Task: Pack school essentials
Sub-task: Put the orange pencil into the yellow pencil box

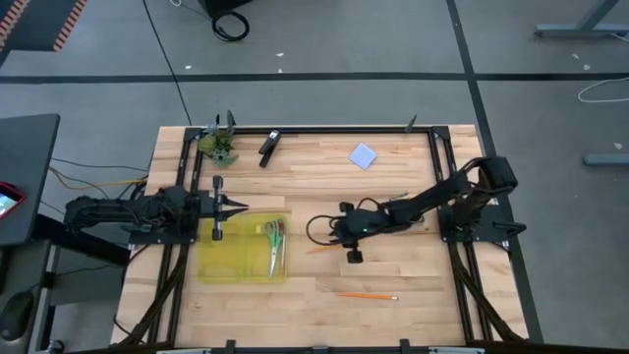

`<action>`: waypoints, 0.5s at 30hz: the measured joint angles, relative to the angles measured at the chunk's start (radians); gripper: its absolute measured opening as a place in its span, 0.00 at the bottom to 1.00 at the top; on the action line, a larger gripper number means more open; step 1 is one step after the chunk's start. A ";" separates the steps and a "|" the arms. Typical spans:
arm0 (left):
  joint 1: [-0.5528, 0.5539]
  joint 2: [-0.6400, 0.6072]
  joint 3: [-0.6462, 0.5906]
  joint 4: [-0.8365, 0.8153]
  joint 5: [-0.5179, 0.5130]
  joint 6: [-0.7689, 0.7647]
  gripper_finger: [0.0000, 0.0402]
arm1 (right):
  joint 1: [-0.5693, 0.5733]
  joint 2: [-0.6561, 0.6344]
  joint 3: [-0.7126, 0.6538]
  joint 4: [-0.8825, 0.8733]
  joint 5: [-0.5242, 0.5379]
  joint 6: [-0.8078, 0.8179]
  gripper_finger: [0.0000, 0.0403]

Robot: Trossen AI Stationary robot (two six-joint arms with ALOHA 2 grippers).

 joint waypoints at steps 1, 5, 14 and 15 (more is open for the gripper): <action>0.000 0.000 0.000 0.000 0.000 0.000 0.09 | 0.000 -0.005 -0.021 0.026 0.001 0.008 0.24; 0.000 0.000 0.000 0.000 0.000 0.000 0.07 | -0.001 -0.004 -0.088 0.098 0.004 0.030 0.30; 0.000 0.000 0.000 0.000 0.000 0.000 0.10 | 0.011 -0.004 -0.195 0.296 0.011 0.033 0.46; 0.000 0.000 0.000 0.000 0.000 0.000 0.10 | 0.011 -0.004 -0.200 0.307 0.011 0.030 0.47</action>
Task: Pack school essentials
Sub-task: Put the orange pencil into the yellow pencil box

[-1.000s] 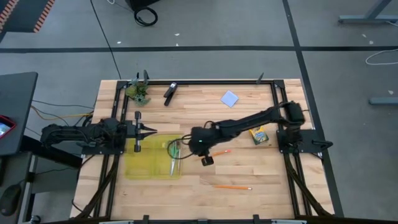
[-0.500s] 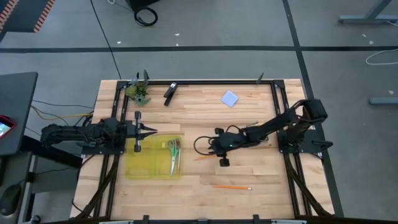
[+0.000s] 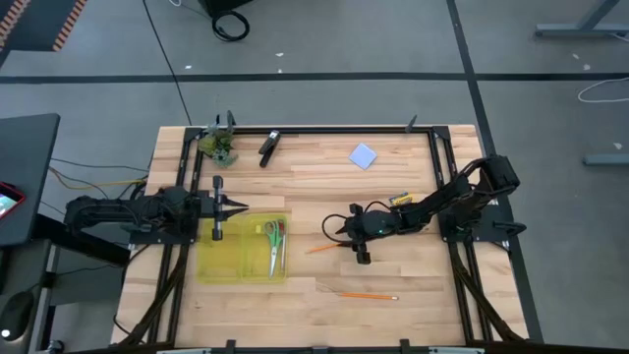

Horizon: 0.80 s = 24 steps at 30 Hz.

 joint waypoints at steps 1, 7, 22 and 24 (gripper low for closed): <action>0.000 0.000 0.000 0.000 0.000 0.000 0.10 | 0.000 0.002 -0.002 0.003 0.000 -0.002 0.47; 0.000 0.000 0.000 0.000 0.000 0.000 0.09 | -0.001 0.012 -0.008 0.028 -0.010 -0.021 0.46; 0.000 0.000 0.000 -0.001 0.000 0.000 0.09 | -0.002 0.198 0.100 0.121 -0.058 -0.079 0.46; 0.000 0.000 0.000 0.000 0.000 0.000 0.10 | -0.002 0.217 0.116 0.120 -0.058 -0.087 0.45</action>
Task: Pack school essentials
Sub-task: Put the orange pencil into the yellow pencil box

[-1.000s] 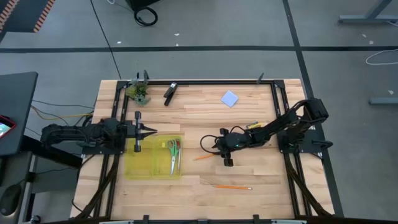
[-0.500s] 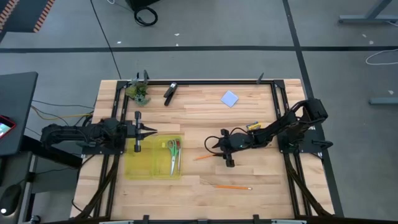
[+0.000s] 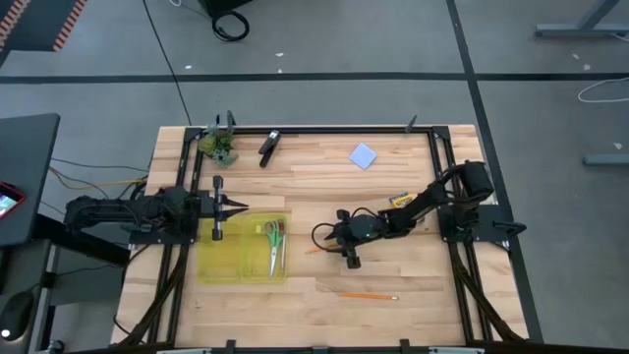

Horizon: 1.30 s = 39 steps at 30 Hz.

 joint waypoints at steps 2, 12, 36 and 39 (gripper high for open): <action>0.000 0.000 0.000 0.000 0.000 0.000 0.10 | -0.001 0.019 0.009 0.011 -0.006 -0.001 0.45; 0.000 0.000 0.000 0.000 0.000 0.000 0.07 | -0.040 0.128 0.034 0.165 -0.094 0.039 0.37; 0.000 0.000 0.000 0.000 0.000 0.000 0.08 | -0.041 0.180 0.118 0.114 -0.132 0.026 0.08; 0.000 0.000 0.000 0.000 0.000 0.000 0.09 | -0.038 0.144 0.117 0.060 -0.126 0.011 0.08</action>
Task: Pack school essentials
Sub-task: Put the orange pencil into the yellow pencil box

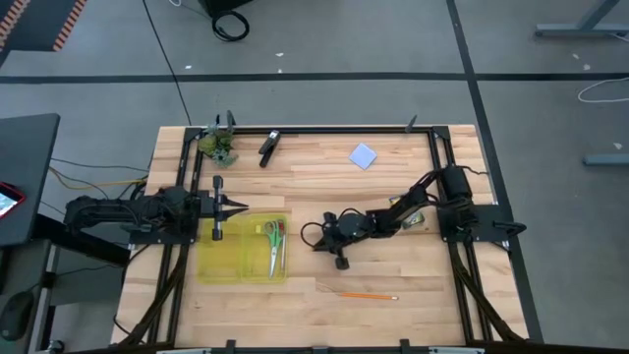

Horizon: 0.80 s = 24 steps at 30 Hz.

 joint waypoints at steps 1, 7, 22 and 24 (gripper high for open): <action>0.000 0.000 0.000 0.000 0.000 0.000 0.09 | 0.000 -0.013 0.007 -0.035 0.000 -0.005 0.08; 0.000 0.000 0.000 0.000 0.000 0.000 0.09 | 0.013 -0.083 0.083 -0.233 0.008 -0.066 0.08; 0.000 0.000 0.000 0.000 0.000 0.000 0.10 | 0.019 -0.098 0.262 -0.428 0.016 -0.213 0.09; 0.000 0.000 0.000 0.000 0.000 0.000 0.10 | 0.018 -0.098 0.271 -0.430 0.016 -0.222 0.09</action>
